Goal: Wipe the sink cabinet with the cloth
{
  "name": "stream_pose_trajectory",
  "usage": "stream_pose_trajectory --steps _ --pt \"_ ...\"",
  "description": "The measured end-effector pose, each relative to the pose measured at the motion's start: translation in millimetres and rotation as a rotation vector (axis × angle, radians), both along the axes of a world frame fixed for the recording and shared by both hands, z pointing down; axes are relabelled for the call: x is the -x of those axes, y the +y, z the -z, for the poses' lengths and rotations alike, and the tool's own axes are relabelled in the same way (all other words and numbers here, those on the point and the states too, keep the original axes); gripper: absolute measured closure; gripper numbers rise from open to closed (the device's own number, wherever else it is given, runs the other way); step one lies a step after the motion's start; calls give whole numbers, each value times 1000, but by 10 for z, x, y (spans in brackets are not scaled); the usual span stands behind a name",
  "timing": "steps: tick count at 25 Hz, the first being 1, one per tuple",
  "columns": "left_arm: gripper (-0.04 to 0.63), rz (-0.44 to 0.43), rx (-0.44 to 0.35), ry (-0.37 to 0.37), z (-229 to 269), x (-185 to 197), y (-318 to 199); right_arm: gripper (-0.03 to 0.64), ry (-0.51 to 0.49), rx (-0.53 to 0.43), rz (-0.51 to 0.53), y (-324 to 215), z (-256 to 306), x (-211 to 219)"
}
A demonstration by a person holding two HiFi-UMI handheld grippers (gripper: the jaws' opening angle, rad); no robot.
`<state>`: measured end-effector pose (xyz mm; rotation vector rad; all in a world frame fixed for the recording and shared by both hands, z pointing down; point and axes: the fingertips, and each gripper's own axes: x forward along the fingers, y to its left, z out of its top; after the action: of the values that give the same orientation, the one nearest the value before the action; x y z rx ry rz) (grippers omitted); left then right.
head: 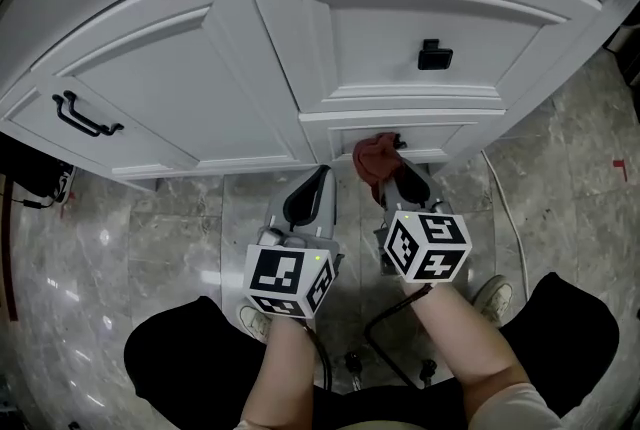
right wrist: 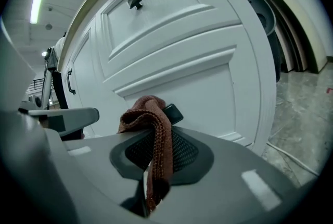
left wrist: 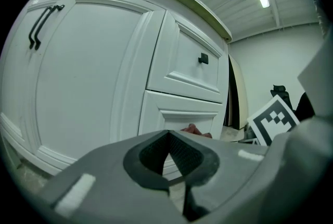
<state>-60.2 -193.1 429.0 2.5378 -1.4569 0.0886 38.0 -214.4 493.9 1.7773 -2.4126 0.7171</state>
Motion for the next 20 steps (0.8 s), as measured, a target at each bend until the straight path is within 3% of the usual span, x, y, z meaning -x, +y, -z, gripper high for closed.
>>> stream_pose_trajectory --steps 4,7,12,20 --pt "595 -35 -3 -2 9 -195 9 529 -43 -57 -61 50 167 -253" --pt "595 -70 0 -17 -24 -347 39 529 -78 -40 -93 -15 148 -467" --pt "595 -100 10 -55 -112 -473 59 529 -65 -21 -100 -139 62 -575" --pt "595 -93 17 -43 -132 -524 -5 528 -9 -15 -159 -201 -33 -918"
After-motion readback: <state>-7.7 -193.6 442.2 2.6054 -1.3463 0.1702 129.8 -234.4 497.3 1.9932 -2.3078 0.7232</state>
